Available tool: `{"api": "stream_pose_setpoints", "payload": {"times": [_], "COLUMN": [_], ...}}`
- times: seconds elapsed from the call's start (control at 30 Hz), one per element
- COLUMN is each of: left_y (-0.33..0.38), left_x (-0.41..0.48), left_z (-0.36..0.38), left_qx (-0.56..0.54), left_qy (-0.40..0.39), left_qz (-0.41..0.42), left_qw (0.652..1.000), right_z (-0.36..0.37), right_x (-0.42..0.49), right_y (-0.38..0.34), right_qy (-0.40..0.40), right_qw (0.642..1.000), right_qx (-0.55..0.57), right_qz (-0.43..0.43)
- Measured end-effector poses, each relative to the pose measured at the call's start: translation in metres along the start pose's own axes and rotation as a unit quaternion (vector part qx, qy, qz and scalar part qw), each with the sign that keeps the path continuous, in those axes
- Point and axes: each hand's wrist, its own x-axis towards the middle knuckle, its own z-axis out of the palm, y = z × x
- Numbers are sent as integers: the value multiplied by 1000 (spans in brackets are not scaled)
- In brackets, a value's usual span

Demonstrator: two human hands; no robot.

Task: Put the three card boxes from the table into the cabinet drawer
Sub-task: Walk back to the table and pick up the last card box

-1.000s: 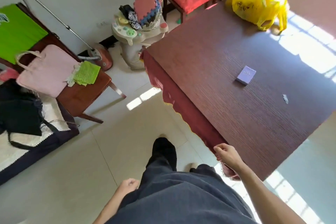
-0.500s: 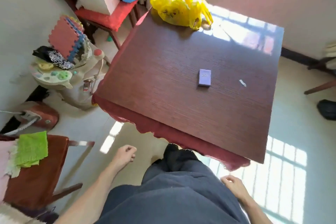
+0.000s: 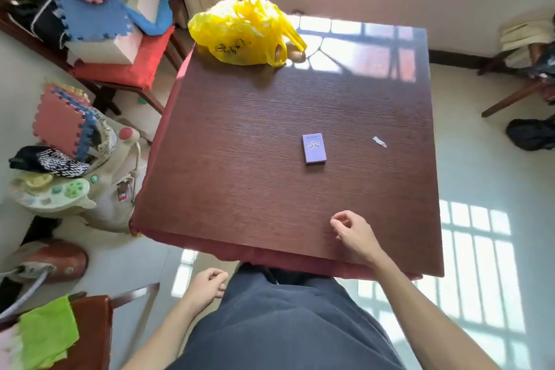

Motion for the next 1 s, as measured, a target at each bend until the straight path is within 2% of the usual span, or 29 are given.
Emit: {"api": "stream_pose_setpoints", "payload": {"times": [0.27, 0.47, 0.73, 1.0], "left_y": [12, 27, 36, 34], "left_x": [33, 41, 30, 24], "left_z": [-25, -44, -52, -50], "left_qx": [-12, -57, -47, -40], "left_qy": [-13, -9, 7, 20], "left_qz": [-17, -29, -43, -48], "left_qw": [1000, 998, 998, 998], "right_z": [-12, -4, 10, 8], "right_x": [90, 138, 162, 146], "right_y": [-114, -158, -169, -157], "right_qy": [54, 51, 36, 41], "right_qw": [980, 957, 941, 955], "right_qx": [-190, -286, -337, -293], "right_qz": [0, -17, -9, -20]}}
